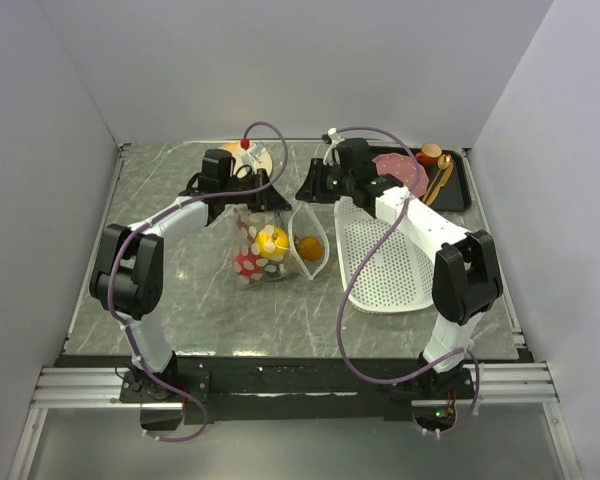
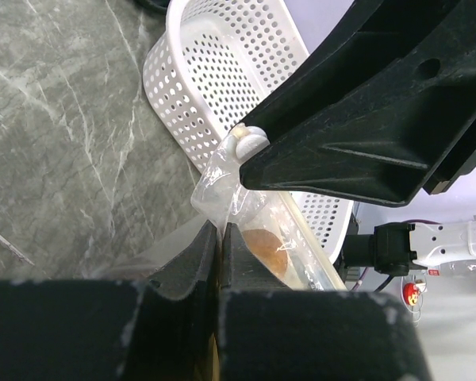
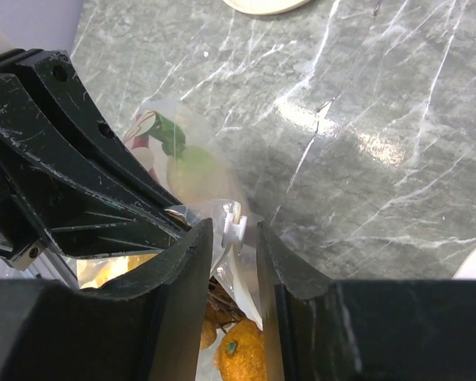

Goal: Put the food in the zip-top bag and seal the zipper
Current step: Zip the zipper food storage bag at the center of the board.

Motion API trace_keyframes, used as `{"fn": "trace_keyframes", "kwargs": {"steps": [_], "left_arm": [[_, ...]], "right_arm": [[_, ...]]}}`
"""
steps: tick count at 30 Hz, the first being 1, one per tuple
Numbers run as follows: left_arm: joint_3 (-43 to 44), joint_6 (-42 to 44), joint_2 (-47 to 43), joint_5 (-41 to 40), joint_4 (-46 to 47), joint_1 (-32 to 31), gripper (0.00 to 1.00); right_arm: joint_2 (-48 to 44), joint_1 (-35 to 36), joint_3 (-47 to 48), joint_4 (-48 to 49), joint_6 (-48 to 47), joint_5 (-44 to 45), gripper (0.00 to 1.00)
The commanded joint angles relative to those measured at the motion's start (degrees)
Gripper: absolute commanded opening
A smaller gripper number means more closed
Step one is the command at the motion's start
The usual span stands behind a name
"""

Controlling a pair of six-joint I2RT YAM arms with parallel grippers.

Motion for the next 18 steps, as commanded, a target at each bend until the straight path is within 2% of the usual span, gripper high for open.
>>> {"fn": "trace_keyframes", "kwargs": {"steps": [1, 15, 18], "left_arm": [[2.2, 0.7, -3.6, 0.4, 1.2, -0.2, 0.01], [2.2, 1.0, -4.1, 0.5, 0.9, -0.3, 0.01], [2.2, 1.0, -4.0, 0.3, 0.9, -0.3, 0.01]], "right_arm": [[-1.5, -0.6, 1.0, 2.9, -0.3, 0.8, 0.37], [-1.0, -1.5, 1.0, 4.5, 1.4, -0.9, 0.4], [-1.1, -1.5, 0.7, 4.8, 1.6, -0.7, 0.3]]}}
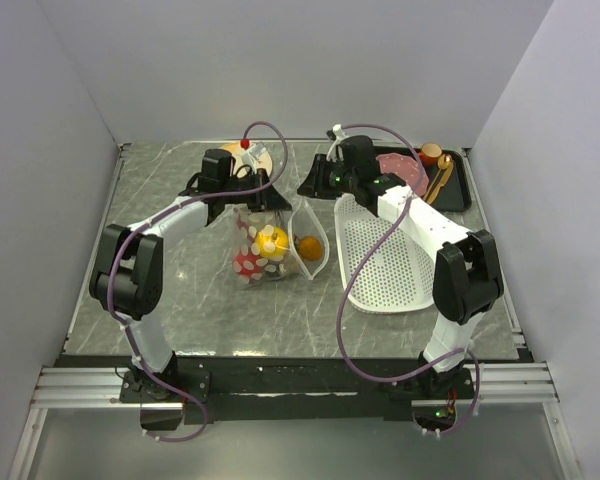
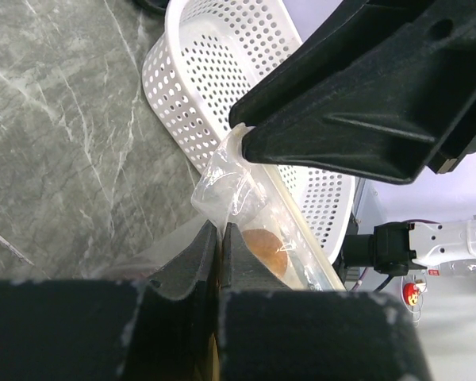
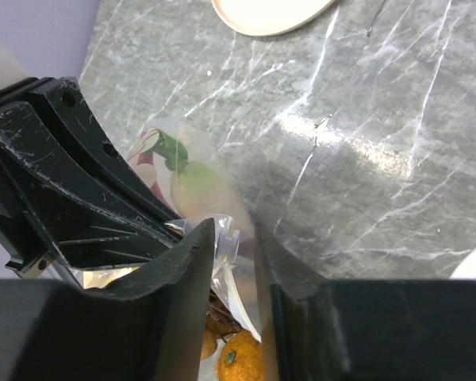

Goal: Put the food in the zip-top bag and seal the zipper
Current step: Zip the zipper food storage bag at the center of the board.

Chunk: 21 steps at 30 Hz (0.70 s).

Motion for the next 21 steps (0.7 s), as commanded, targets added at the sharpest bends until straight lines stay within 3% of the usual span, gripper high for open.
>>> {"fn": "trace_keyframes", "kwargs": {"steps": [1, 3, 6, 10, 11, 12, 13, 21], "left_arm": [[2.2, 1.0, -3.7, 0.3, 0.9, -0.3, 0.01], [2.2, 0.9, -3.6, 0.5, 0.9, -0.3, 0.01], [2.6, 0.9, -3.5, 0.2, 0.7, -0.3, 0.01], [3.0, 1.2, -3.5, -0.2, 0.0, -0.3, 0.01], [3.0, 1.1, -3.6, -0.3, 0.1, -0.3, 0.01], [2.9, 1.0, -3.6, -0.4, 0.3, -0.3, 0.01], [3.0, 0.8, -3.5, -0.3, 0.4, -0.3, 0.01], [3.7, 0.8, -3.2, -0.4, 0.2, -0.3, 0.01]], "right_arm": [[-1.2, -0.4, 0.6, 2.8, 0.3, -0.4, 0.26], [-1.3, -0.4, 0.8, 2.7, 0.3, -0.4, 0.14], [-1.2, -0.4, 0.5, 2.4, 0.2, -1.1, 0.06], [-1.8, -0.4, -1.1, 3.8, 0.3, -2.1, 0.03], [-2.0, -0.4, -1.2, 3.7, 0.3, -2.4, 0.05], [-1.8, -0.3, -1.0, 3.3, -0.1, -2.7, 0.21], [-1.8, -0.3, -0.8, 3.2, -0.2, -3.3, 0.24], [-1.8, -0.4, -1.0, 2.8, -0.2, -2.8, 0.26]]}}
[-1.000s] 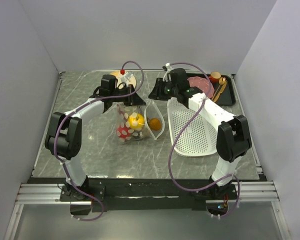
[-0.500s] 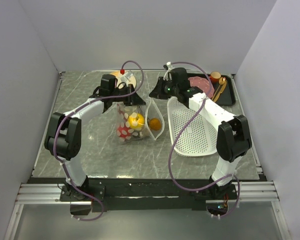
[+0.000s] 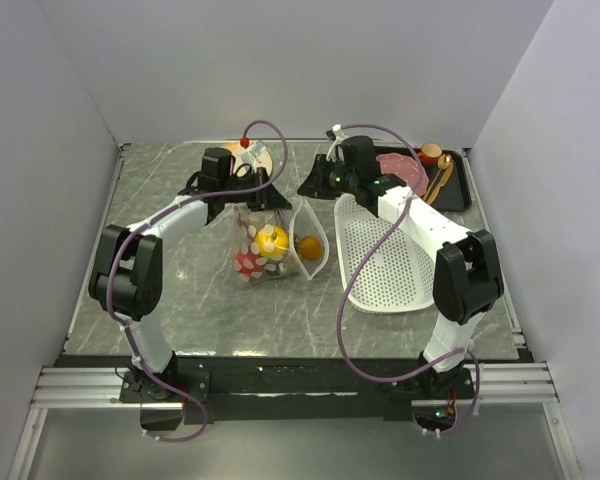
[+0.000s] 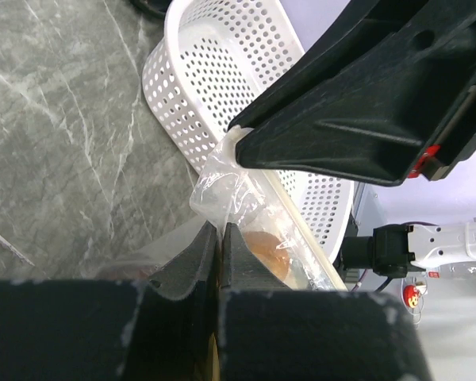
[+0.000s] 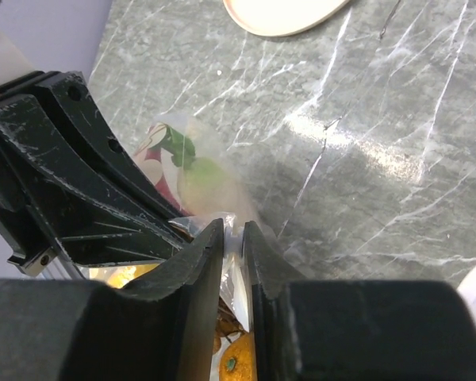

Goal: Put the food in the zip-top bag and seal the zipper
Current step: Zip the zipper food storage bag at the center of the board.

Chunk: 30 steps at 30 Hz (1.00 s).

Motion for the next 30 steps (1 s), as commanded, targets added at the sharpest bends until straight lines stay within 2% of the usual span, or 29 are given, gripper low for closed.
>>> {"fn": "trace_keyframes", "kwargs": {"steps": [1, 7, 10, 11, 14, 16, 19, 24, 30], "left_arm": [[3.1, 0.9, -3.0, 0.2, 1.3, -0.3, 0.01], [2.4, 0.7, -3.2, 0.0, 1.7, -0.3, 0.01], [2.2, 0.7, -3.1, -0.3, 1.6, -0.3, 0.01], [2.2, 0.6, -3.1, -0.6, 1.5, -0.3, 0.04], [2.6, 0.6, -2.6, -0.6, 1.0, -0.2, 0.2], [3.5, 0.5, -2.3, -0.7, 0.9, -0.1, 0.35], [3.8, -1.8, -1.0, 3.3, 5.3, 0.9, 0.43], [5.3, -5.1, 3.2, 9.7, 8.7, 2.2, 0.47], [2.8, -7.0, 5.5, 12.4, 13.8, 2.4, 0.42]], "right_arm": [[-1.8, -0.3, -0.6, 1.5, -0.5, -1.0, 0.26], [-1.7, -0.3, -0.7, 1.1, -0.7, -1.4, 0.22], [-2.7, -0.4, -2.0, 2.5, -0.5, -0.5, 0.07], [-2.9, -0.4, -1.9, 2.5, -0.8, -0.9, 0.0], [-3.9, -0.4, -2.8, 4.3, -1.2, -2.4, 0.0], [-4.6, -0.4, -4.2, 6.2, -1.5, -3.7, 0.0], [-6.0, -0.4, -5.5, 8.6, -1.7, -5.3, 0.0], [-6.7, -0.3, -5.0, 9.2, -2.3, -6.5, 0.0], [-6.7, -0.4, -4.7, 9.2, -2.0, -6.3, 0.0]]}}
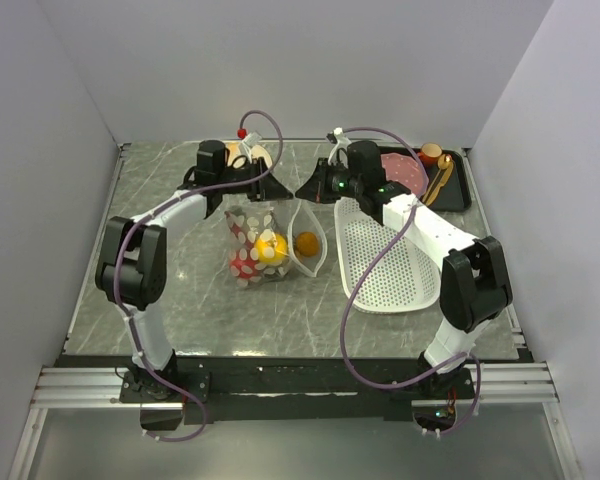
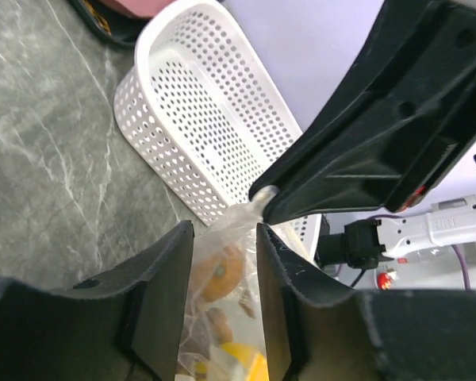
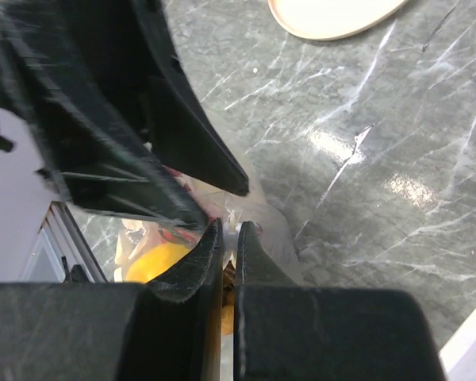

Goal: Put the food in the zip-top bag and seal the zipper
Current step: Zip the zipper food storage bag at the center of the board.

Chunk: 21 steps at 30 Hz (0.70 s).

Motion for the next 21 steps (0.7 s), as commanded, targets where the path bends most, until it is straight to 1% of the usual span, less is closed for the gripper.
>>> {"fn": "trace_keyframes", "kwargs": {"steps": [1, 6, 7, 9, 10, 11, 14, 16, 19, 21], "left_arm": [[-0.8, -2.2, 1.4, 4.5, 6.2, -0.1, 0.41], [-1.6, -3.4, 1.9, 5.6, 9.4, -0.1, 0.32], [-1.7, -4.4, 1.9, 5.6, 10.1, -0.1, 0.24], [-1.7, -4.6, 1.8, 4.9, 10.4, -0.1, 0.16], [-1.5, -4.4, 1.7, 4.6, 9.9, -0.1, 0.07], [-1.1, -4.4, 2.1, 4.4, 9.9, -0.1, 0.01], [-1.2, -6.8, 2.4, 4.5, 12.8, -0.1, 0.01], [-1.5, -6.6, 1.8, 1.2, 11.8, 0.0, 0.01], [-2.0, -6.7, 0.7, -1.5, 11.9, 0.2, 0.01], [-2.6, -7.7, 0.3, -1.9, 12.9, 0.5, 0.01]], "right_arm": [[-3.1, -0.4, 0.9, 2.9, -0.3, -1.4, 0.0], [-2.8, -0.4, 1.3, 3.0, -0.4, -1.9, 0.0], [-2.7, -0.4, 1.4, 2.8, -0.7, -1.7, 0.0], [-2.8, -0.4, 1.4, 2.9, -0.7, -1.7, 0.0], [-2.8, -0.4, 1.4, 2.9, -0.5, -1.8, 0.0], [-2.7, -0.4, 1.4, 2.9, -0.5, -2.0, 0.0], [-2.6, -0.4, 1.2, 2.6, -0.3, -2.5, 0.0], [-2.8, -0.4, 0.7, 2.3, -0.5, -1.9, 0.0], [-3.5, -0.4, -0.8, 1.4, -1.5, -0.3, 0.01], [-3.9, -0.4, -1.8, 0.4, -2.0, 0.4, 0.02]]}}
